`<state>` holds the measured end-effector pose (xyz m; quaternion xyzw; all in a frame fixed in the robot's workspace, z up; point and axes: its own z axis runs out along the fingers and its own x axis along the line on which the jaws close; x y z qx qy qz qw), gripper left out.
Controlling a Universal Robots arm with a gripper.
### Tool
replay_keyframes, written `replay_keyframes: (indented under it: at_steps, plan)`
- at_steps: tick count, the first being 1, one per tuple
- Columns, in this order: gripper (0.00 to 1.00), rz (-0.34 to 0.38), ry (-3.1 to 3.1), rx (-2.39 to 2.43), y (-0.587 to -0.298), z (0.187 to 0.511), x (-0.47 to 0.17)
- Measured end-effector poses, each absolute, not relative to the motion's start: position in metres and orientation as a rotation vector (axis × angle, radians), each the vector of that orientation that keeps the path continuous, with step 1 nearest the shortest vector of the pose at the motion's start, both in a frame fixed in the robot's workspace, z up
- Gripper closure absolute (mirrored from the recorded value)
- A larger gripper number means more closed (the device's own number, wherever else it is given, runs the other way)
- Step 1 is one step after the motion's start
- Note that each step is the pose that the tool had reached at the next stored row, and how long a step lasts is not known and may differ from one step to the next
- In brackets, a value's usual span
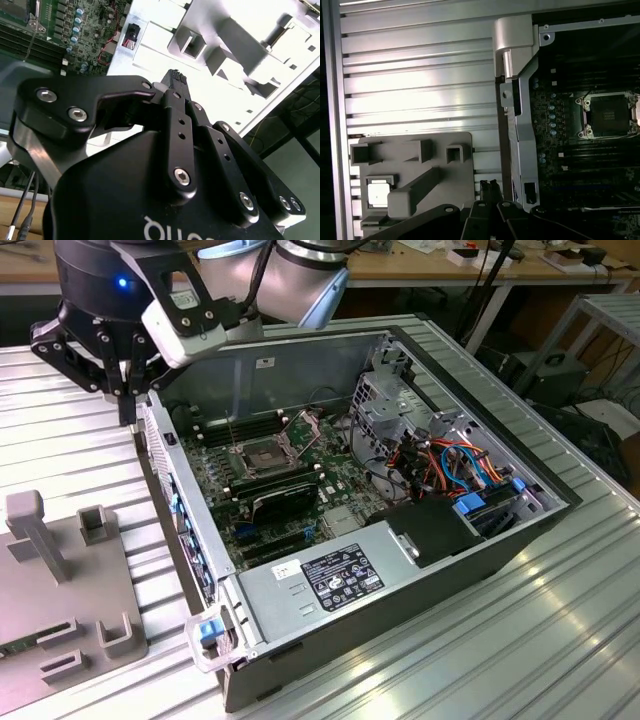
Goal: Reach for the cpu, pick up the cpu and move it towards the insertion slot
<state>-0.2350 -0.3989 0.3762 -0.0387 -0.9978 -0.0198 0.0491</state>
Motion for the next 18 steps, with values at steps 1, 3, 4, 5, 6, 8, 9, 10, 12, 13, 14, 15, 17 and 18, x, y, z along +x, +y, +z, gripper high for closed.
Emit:
replay_keyframes:
  at_steps: [1, 3, 4, 5, 6, 8, 9, 10, 12, 13, 14, 15, 17, 18]
  plan:
    - [0.89, -0.06, -3.039, -0.118, -0.399, 0.376, -0.236]
    - [0.89, -0.06, -3.038, -0.118, -0.399, 0.376, -0.237]
    - [0.89, -0.06, -3.037, -0.118, -0.399, 0.376, -0.238]
    - [0.89, -0.06, -3.036, -0.118, -0.399, 0.376, -0.239]
    - [0.89, -0.06, -3.035, -0.118, -0.399, 0.376, -0.239]
    - [0.89, -0.06, -3.034, -0.118, -0.399, 0.375, -0.241]
    - [0.89, -0.06, -3.033, -0.118, -0.399, 0.375, -0.242]
    - [0.89, -0.059, -3.032, -0.118, -0.4, 0.375, -0.243]
    - [0.89, -0.059, -3.03, -0.118, -0.4, 0.375, -0.245]
    - [0.89, -0.059, -3.029, -0.118, -0.401, 0.374, -0.247]
    - [0.89, -0.059, -3.028, -0.118, -0.401, 0.374, -0.249]
    - [0.89, -0.059, -3.026, -0.118, -0.402, 0.374, -0.251]
    - [0.89, -0.059, -3.021, -0.118, -0.403, 0.373, -0.257]
    - [0.89, -0.059, -3.021, -0.118, -0.403, 0.373, -0.258]
